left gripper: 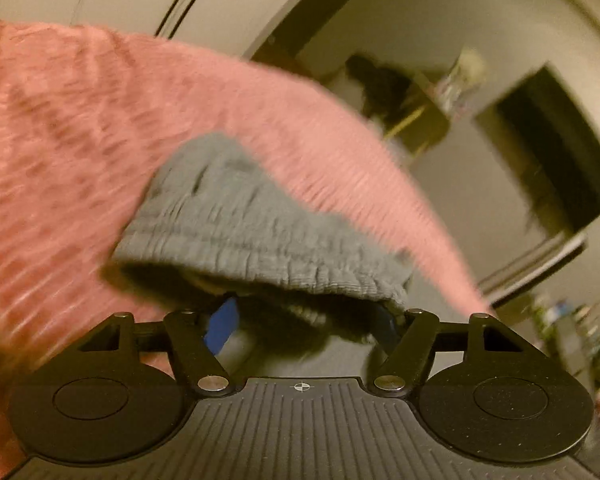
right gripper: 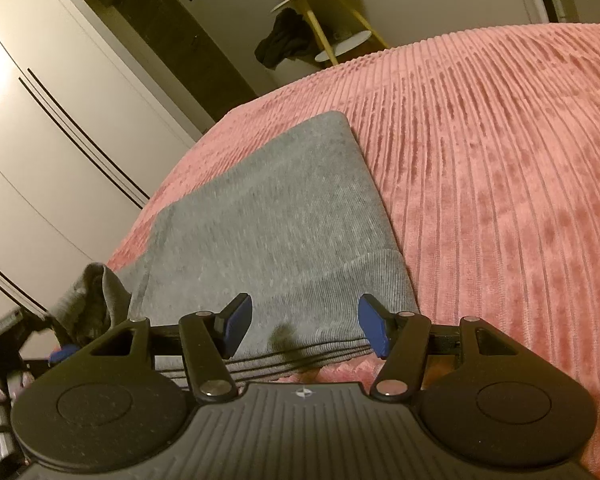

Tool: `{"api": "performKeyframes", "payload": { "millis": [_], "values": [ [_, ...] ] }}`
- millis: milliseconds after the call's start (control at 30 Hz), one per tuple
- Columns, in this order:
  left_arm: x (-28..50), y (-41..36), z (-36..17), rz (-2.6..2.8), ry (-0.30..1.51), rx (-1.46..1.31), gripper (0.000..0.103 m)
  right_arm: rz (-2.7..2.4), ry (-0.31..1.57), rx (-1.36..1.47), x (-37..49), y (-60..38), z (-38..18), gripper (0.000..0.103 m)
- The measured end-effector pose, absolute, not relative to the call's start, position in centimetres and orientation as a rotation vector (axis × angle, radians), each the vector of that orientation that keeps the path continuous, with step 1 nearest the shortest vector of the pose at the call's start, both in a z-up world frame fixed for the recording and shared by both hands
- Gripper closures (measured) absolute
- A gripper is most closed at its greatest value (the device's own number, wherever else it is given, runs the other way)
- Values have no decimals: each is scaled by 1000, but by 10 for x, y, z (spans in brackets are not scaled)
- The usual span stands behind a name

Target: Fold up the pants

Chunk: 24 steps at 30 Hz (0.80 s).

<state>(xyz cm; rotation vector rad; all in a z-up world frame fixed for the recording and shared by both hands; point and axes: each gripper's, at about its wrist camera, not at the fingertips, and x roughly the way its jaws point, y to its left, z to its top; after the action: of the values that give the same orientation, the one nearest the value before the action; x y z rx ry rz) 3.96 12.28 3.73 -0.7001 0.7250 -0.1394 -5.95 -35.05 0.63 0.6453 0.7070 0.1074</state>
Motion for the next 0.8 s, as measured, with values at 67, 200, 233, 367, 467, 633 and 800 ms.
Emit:
{"api": "performKeyframes", "payload": {
  "millis": [67,200,233,367,467,633,800],
  "values": [
    [51,116,45,-130,727,-614,28,107,707,653,-59,-352,5,43],
    [79,92,59,-146,786,-493,29,109,710,638,-57,-350,4,43],
    [85,87,64,-153,770,-506,29,110,710,635,-57,-349,5,43],
    [107,65,85,-125,681,-494,25,114,707,657,-58,-352,3,43],
    [114,49,106,-183,678,-443,7,116,706,669,-58,-354,2,43],
    [84,46,143,-299,612,-448,1,118,702,679,-57,-355,1,42],
    [45,60,133,-151,622,-389,1,126,698,695,-56,-357,2,40]
  ]
}}
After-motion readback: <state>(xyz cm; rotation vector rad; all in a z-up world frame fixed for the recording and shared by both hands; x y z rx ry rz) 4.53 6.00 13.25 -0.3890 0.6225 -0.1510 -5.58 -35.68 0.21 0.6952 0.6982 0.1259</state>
